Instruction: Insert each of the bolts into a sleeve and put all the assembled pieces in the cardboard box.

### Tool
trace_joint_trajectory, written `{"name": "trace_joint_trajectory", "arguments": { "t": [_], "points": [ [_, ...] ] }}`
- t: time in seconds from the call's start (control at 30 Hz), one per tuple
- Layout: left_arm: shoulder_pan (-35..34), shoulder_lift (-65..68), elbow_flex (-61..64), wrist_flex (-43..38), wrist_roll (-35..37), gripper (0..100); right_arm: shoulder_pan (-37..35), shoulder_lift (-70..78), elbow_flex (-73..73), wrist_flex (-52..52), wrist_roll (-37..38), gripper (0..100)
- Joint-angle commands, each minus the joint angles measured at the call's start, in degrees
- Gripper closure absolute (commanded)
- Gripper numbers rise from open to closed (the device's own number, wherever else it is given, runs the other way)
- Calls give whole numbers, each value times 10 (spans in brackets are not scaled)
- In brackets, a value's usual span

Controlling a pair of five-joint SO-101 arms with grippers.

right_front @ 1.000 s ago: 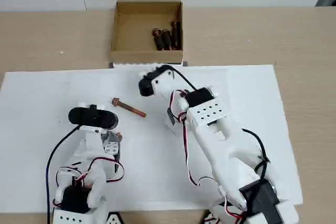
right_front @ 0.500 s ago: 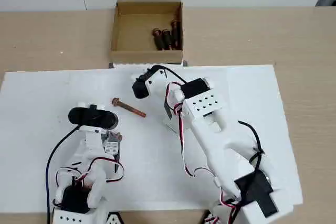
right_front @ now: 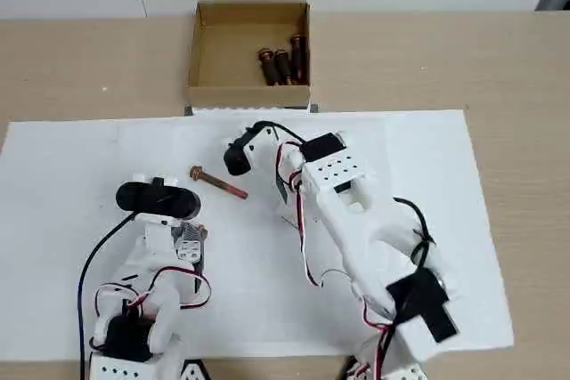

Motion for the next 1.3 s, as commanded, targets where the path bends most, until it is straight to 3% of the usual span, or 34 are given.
{"name": "trace_joint_trajectory", "arguments": {
  "t": [0.0,0.13,0.33,0.7,1.27],
  "points": [
    [-2,-5,-1,-6,-4,995,-5,14,-36,-9,10,809],
    [-2,-5,-1,-6,-4,995,-5,48,-58,-9,11,818],
    [-2,-5,-1,-6,-4,995,-20,109,-100,-5,11,965],
    [-4,-5,-1,-6,-4,995,-29,118,-119,15,4,996],
    [-5,-5,-1,-5,-4,995,-25,-80,-207,182,-132,995]
  ]
}}
